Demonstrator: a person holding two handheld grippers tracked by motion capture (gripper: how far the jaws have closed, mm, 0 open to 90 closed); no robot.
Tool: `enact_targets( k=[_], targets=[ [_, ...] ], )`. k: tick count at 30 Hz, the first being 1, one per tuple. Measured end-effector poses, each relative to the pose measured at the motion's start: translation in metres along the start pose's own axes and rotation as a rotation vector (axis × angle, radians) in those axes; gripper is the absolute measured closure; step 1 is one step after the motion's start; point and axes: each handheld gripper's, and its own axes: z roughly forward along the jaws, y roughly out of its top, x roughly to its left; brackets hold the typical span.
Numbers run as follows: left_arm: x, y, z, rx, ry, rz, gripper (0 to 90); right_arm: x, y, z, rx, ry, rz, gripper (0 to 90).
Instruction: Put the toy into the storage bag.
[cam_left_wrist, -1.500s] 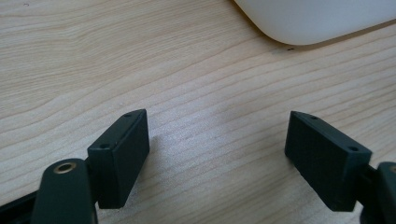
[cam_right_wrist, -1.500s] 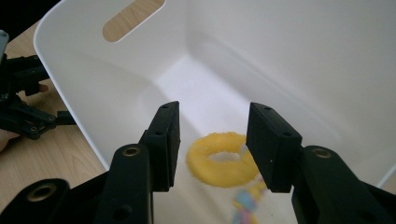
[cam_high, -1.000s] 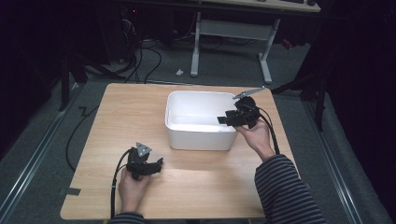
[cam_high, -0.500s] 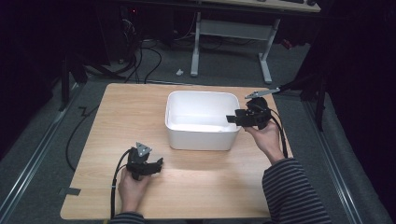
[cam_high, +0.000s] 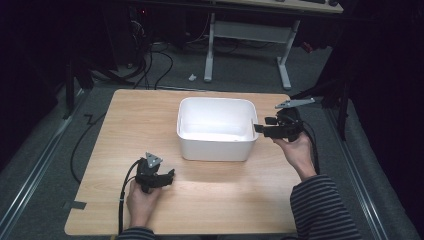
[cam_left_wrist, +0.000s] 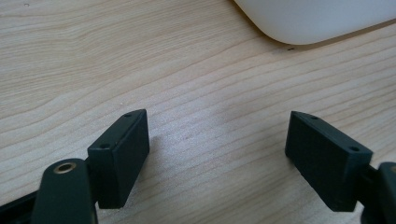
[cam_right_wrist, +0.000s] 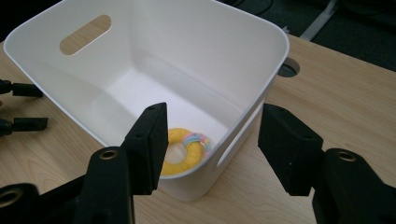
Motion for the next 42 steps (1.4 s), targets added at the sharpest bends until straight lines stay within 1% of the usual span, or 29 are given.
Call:
enact_targets(
  k=[1, 2, 4, 7, 8, 10, 11, 14, 17, 22, 24, 28, 30, 32, 33, 35, 37, 40, 42],
  targets=[
    [0.000, 0.000, 0.000, 0.002, -0.001, 0.001, 22.1, -0.001, -0.002, -0.002, -0.009, -0.002, 0.004, 42.9],
    [0.000, 0.000, 0.000, 0.002, -0.002, 0.001, 22.2, -0.004, -0.006, -0.007, -0.024, -0.001, 0.019, 42.4],
    [0.000, 0.000, 0.000, 0.002, -0.001, 0.001, 22.2, -0.005, -0.008, -0.010, -0.026, -0.002, 0.023, 41.9],
    [0.000, 0.000, 0.000, 0.001, -0.001, 0.000, 22.2, -0.005, -0.014, -0.018, -0.048, -0.002, 0.047, 38.4],
    [0.000, 0.000, 0.000, 0.001, -0.001, 0.000, 22.2, -0.006, -0.015, -0.019, -0.049, -0.005, 0.046, 37.7],
    [0.000, 0.000, 0.000, 0.001, -0.001, 0.000, 22.2, -0.005, -0.016, -0.025, -0.050, -0.026, 0.043, 37.3],
    [0.000, 0.000, 0.000, 0.001, -0.001, 0.000, 22.2, -0.005, -0.017, -0.030, -0.069, -0.025, 0.040, 37.3],
    [0.000, 0.000, 0.000, 0.001, -0.001, 0.000, 22.2, -0.004, -0.018, -0.035, -0.083, -0.028, 0.040, 37.3],
    [0.000, 0.000, 0.000, 0.000, 0.000, 0.000, 22.2, -0.004, -0.020, -0.040, -0.088, -0.027, 0.044, 37.3],
    [0.000, 0.000, 0.000, 0.001, -0.001, 0.000, 22.2, -0.002, -0.024, -0.050, -0.085, -0.040, 0.029, 36.8],
    [0.000, 0.000, 0.000, 0.001, -0.001, 0.000, 22.2, -0.003, -0.029, -0.056, -0.099, -0.040, 0.027, 36.5],
    [0.000, 0.000, 0.000, 0.001, -0.001, 0.000, 22.2, -0.007, -0.040, -0.063, -0.090, -0.041, 0.054, 36.1],
    [0.000, 0.000, 0.000, 0.002, -0.001, 0.001, 22.2, -0.008, -0.044, -0.067, -0.087, -0.050, 0.059, 35.9],
    [0.000, 0.000, 0.000, 0.001, -0.001, 0.000, 22.2, -0.008, -0.048, -0.073, -0.110, -0.053, 0.056, 36.5],
    [0.000, 0.000, 0.000, 0.002, -0.001, 0.001, 22.2, -0.008, -0.050, -0.075, -0.123, -0.045, 0.065, 36.4],
    [0.000, 0.000, 0.000, 0.001, -0.001, 0.000, 22.2, -0.008, -0.056, -0.078, -0.128, -0.042, 0.071, 36.4],
    [0.000, 0.000, 0.000, 0.001, -0.001, 0.000, 22.2, -0.008, -0.061, -0.080, -0.125, -0.056, 0.066, 36.3],
    [0.000, 0.000, 0.000, 0.002, 0.000, 0.000, 22.2, -0.004, -0.065, -0.085, -0.126, -0.070, 0.054, 36.3],
    [0.000, 0.000, 0.000, 0.002, 0.000, 0.000, 22.2, 0.000, -0.067, -0.087, -0.132, -0.075, 0.036, 36.7]
  ],
)
